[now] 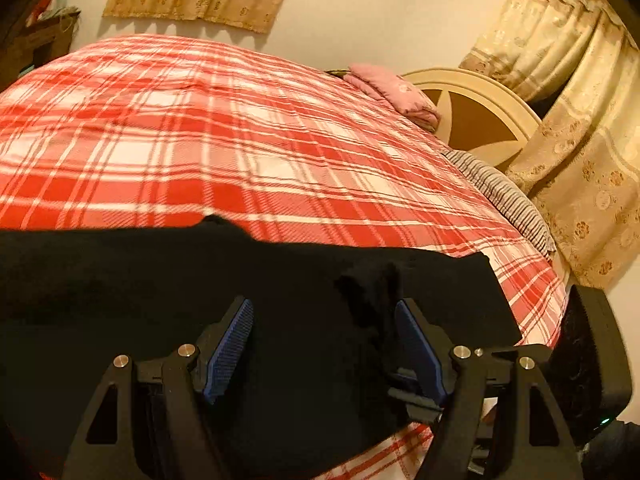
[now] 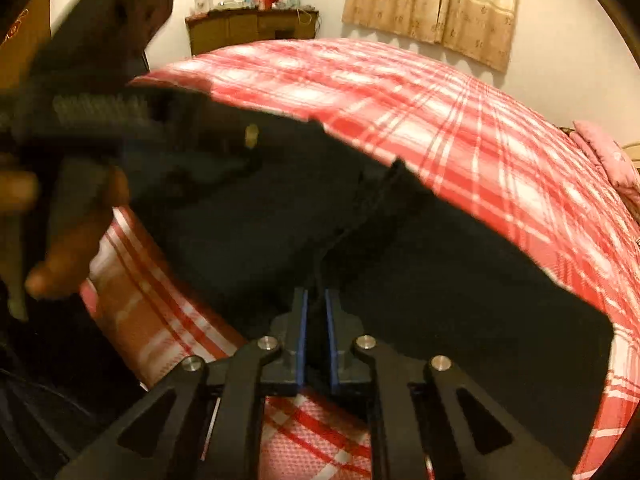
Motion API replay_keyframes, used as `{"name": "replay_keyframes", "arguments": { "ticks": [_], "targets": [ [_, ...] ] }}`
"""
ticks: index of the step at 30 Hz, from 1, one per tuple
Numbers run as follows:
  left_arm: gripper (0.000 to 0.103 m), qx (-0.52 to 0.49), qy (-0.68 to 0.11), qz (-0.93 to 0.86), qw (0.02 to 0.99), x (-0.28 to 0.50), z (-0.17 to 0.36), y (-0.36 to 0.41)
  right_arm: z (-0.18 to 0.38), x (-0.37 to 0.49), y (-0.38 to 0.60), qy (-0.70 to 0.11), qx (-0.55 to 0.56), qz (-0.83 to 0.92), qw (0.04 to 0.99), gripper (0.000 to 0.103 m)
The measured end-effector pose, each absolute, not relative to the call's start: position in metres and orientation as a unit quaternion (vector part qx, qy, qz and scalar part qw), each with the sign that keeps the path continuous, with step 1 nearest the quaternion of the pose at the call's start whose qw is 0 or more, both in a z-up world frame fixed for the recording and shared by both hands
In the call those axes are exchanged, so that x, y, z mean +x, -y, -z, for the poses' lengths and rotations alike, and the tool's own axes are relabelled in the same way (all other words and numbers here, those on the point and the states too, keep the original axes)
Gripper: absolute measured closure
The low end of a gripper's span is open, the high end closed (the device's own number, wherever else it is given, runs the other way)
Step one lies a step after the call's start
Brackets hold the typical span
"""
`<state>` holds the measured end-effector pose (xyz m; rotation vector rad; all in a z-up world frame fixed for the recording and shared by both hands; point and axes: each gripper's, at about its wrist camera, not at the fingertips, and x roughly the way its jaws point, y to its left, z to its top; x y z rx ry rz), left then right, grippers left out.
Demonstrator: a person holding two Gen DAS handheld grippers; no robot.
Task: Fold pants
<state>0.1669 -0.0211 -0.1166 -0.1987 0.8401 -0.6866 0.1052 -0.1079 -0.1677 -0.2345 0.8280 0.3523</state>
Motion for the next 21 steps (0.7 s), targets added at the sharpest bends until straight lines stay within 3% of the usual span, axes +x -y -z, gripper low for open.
{"name": "replay_keyframes", "arguments": {
  "ticks": [2, 3, 4, 15, 21],
  "targets": [
    [0.028, -0.084, -0.399, 0.328, 0.852, 0.168, 0.115, 0.028, 0.162, 0.104, 0.114, -0.399, -0.103, -0.173, 0.895, 0.061],
    [0.028, -0.081, -0.400, 0.331, 0.851, 0.169, 0.114, 0.034, 0.159, 0.102, 0.116, -0.403, -0.102, -0.173, 0.893, 0.017],
    [0.028, -0.079, -0.400, 0.333, 0.850, 0.170, 0.114, 0.037, 0.157, 0.099, 0.119, -0.403, -0.102, -0.171, 0.893, 0.002],
    [0.028, 0.021, -0.435, 0.240, 0.868, 0.183, 0.134, 0.075, 0.131, 0.063, 0.227, -0.372, -0.003, -0.096, 0.923, 0.005],
    [0.028, 0.015, -0.437, 0.236, 0.868, 0.180, 0.131, 0.066, 0.159, 0.083, 0.273, -0.419, 0.019, 0.006, 0.908, 0.004]
  ]
}}
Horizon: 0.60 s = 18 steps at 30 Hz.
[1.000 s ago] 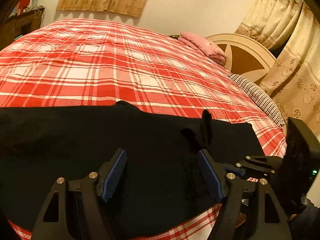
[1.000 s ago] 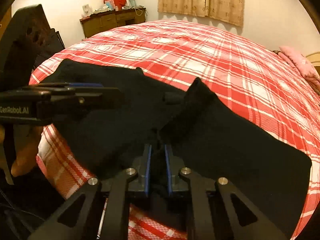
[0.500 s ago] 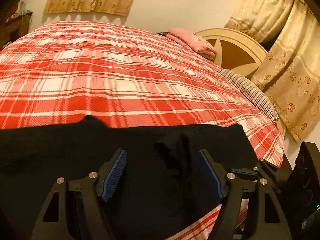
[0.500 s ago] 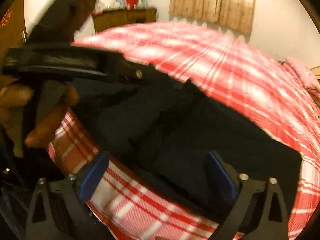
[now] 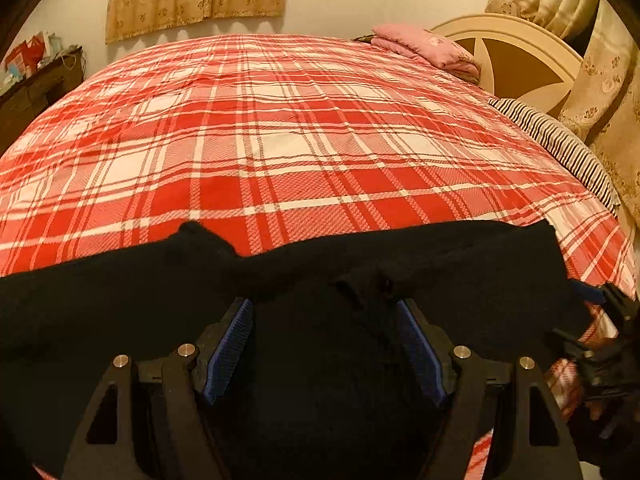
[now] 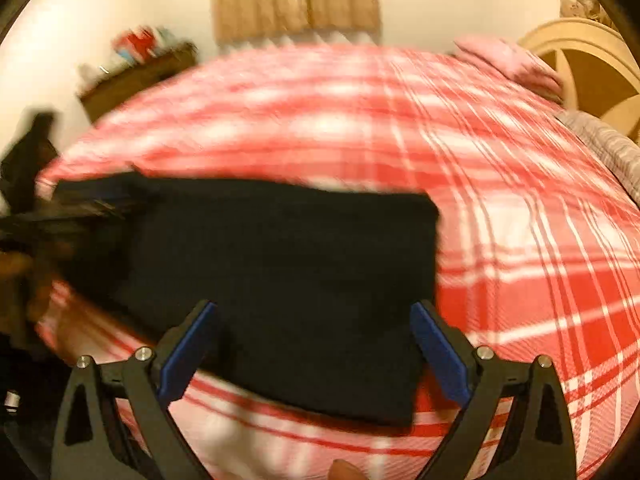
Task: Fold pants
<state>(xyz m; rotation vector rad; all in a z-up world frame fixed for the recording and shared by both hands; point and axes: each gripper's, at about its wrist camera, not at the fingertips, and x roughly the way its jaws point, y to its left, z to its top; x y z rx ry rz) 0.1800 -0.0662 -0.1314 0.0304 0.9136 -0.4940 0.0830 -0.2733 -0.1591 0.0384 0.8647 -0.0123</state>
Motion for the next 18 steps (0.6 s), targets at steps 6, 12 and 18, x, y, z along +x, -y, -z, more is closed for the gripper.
{"name": "replay_keyframes", "arguments": {
  "ticks": [6, 12, 18],
  "targets": [
    [0.028, 0.005, -0.388, 0.188, 0.902, 0.158, 0.107, -0.005, 0.153, 0.072, 0.273, -0.378, 0.015, -0.005, 0.926, 0.004],
    [0.028, 0.025, -0.355, 0.072, 0.932, 0.150, 0.098, -0.129, 0.140, 0.066, 0.275, -0.336, 0.050, -0.025, 0.940, 0.004],
    [0.028, -0.031, -0.379, 0.021, 0.924, 0.168, 0.114, -0.211, 0.143, 0.067, 0.257, -0.331, 0.035, -0.053, 0.941, 0.004]
  ]
}}
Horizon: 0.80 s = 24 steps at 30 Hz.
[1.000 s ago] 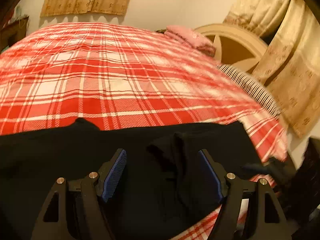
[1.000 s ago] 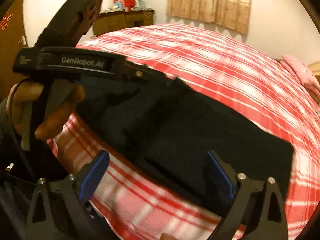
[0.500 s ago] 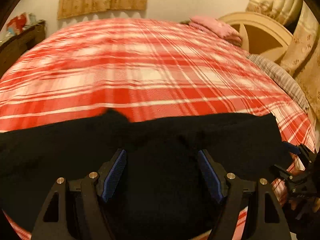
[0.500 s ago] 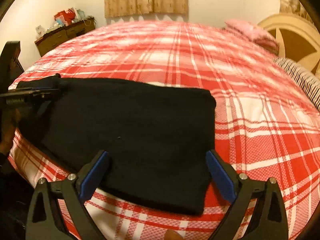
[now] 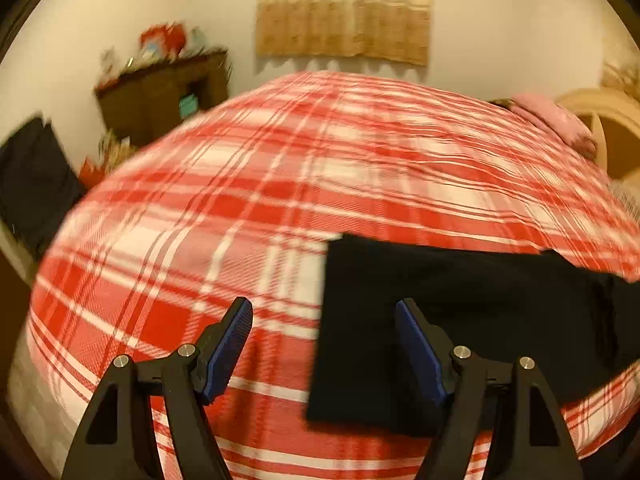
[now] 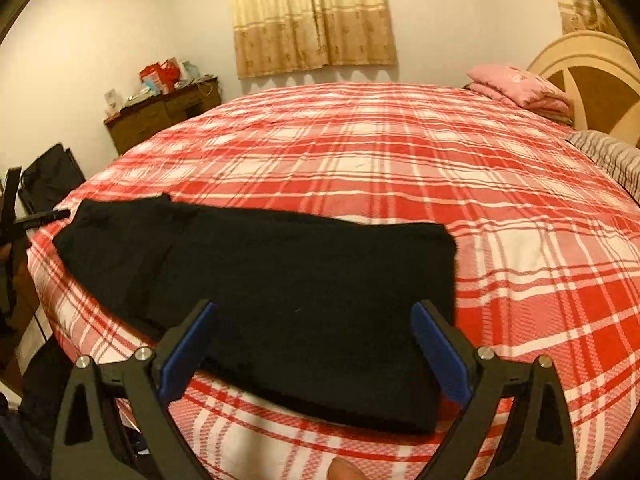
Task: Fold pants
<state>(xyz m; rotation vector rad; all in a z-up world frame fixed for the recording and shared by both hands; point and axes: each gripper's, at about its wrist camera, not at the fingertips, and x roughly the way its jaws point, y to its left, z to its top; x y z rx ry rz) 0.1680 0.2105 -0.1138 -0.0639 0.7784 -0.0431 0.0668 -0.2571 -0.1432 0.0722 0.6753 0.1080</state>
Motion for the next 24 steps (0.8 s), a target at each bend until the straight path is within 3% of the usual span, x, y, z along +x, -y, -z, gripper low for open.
{"name": "replay_keyframes", "arguments": {
  "ticks": [5, 18, 19, 20, 23, 24],
  "targets": [
    [0.028, -0.107, -0.402, 0.074, 0.907, 0.180, 0.131, -0.217, 0.141, 0.063, 0.246, -0.319, 0.021, -0.066, 0.945, 0.004],
    [0.030, -0.073, -0.412, 0.130, 0.899, 0.193, 0.139, -0.188, 0.146, 0.063, 0.237, -0.320, 0.021, -0.086, 0.943, 0.004],
    [0.038, -0.079, -0.411, 0.130, 0.899, 0.193, 0.138, -0.192, 0.146, 0.063, 0.236, -0.321, 0.021, -0.088, 0.943, 0.004],
    [0.054, -0.086, -0.411, 0.126, 0.899, 0.193, 0.137, -0.197, 0.146, 0.063, 0.235, -0.321, 0.019, -0.089, 0.943, 0.004],
    [0.080, -0.140, -0.417, 0.146, 0.886, 0.192, 0.139, -0.217, 0.147, 0.061, 0.233, -0.320, 0.015, -0.090, 0.943, 0.004],
    [0.080, -0.147, -0.419, 0.154, 0.883, 0.190, 0.139, -0.219, 0.147, 0.061, 0.232, -0.320, 0.016, -0.091, 0.943, 0.004]
  ]
}}
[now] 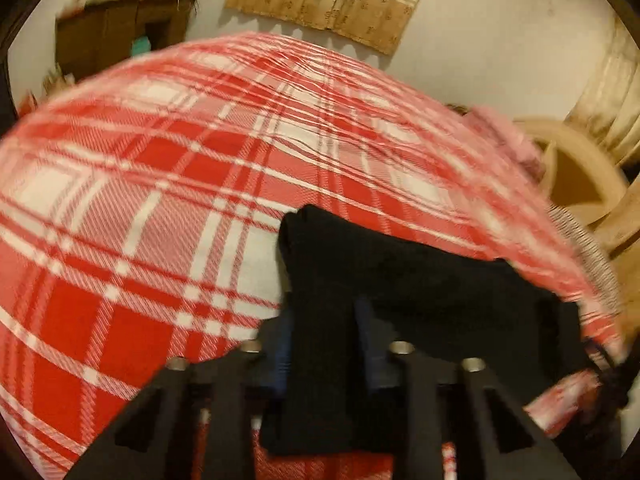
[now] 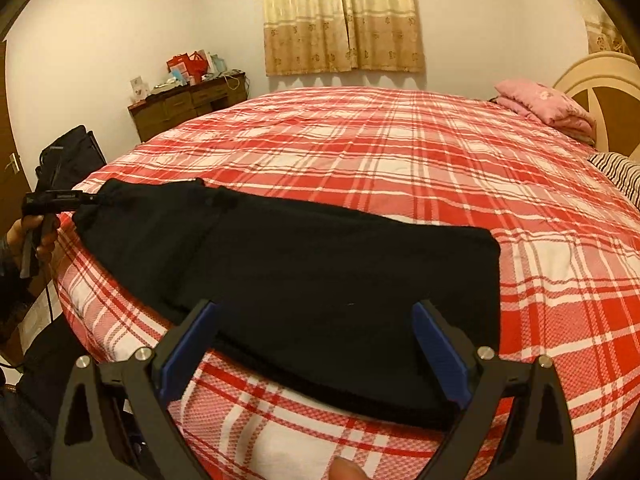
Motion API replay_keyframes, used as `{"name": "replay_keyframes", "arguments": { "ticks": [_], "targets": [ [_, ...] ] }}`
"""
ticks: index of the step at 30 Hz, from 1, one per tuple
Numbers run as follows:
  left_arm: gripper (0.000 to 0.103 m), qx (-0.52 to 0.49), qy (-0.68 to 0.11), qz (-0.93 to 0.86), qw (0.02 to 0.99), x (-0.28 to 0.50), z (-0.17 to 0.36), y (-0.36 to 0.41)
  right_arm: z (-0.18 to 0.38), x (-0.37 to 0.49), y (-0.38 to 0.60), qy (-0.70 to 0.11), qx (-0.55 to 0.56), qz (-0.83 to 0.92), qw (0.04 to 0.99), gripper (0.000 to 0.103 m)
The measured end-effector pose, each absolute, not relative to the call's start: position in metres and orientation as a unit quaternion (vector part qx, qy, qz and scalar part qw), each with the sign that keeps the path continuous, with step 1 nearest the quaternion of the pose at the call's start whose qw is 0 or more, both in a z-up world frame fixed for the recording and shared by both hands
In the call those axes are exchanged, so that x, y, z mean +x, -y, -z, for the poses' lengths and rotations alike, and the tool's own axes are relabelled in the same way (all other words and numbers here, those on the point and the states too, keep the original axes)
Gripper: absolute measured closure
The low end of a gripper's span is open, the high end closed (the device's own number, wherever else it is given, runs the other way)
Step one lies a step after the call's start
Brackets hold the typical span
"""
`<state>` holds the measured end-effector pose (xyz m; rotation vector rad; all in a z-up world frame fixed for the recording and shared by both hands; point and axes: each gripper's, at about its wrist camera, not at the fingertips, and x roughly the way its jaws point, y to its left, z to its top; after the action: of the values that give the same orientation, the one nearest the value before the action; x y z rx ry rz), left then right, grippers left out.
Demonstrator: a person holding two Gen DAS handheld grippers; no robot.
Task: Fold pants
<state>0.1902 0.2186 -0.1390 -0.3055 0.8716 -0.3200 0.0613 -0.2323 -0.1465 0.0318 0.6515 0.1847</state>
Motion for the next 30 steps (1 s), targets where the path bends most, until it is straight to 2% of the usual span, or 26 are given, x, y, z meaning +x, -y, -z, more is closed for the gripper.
{"name": "replay_keyframes", "arguments": {
  "ticks": [4, 10, 18, 25, 30],
  "targets": [
    [0.083, -0.127, -0.399, 0.159, 0.894, 0.171, 0.126, -0.206, 0.147, 0.061, 0.232, -0.320, 0.017, -0.090, 0.943, 0.004],
    [0.083, -0.163, -0.355, 0.220, 0.894, 0.150, 0.075, -0.180, 0.144, 0.060, 0.233, -0.317, 0.019, -0.084, 0.944, 0.004],
    [0.083, -0.154, -0.333, 0.322, 0.873, 0.143, 0.013, -0.071, 0.133, 0.058, 0.255, -0.307, 0.043, -0.042, 0.950, 0.004],
    [0.083, -0.132, -0.348, 0.398, 0.838, 0.152, 0.000, 0.027, 0.118, 0.048, 0.292, -0.278, 0.086, 0.004, 0.957, 0.004],
    [0.083, -0.092, -0.384, 0.432, 0.811, 0.154, 0.018, 0.100, 0.117, 0.046, 0.322, -0.270, 0.120, 0.050, 0.954, 0.004]
  ]
}}
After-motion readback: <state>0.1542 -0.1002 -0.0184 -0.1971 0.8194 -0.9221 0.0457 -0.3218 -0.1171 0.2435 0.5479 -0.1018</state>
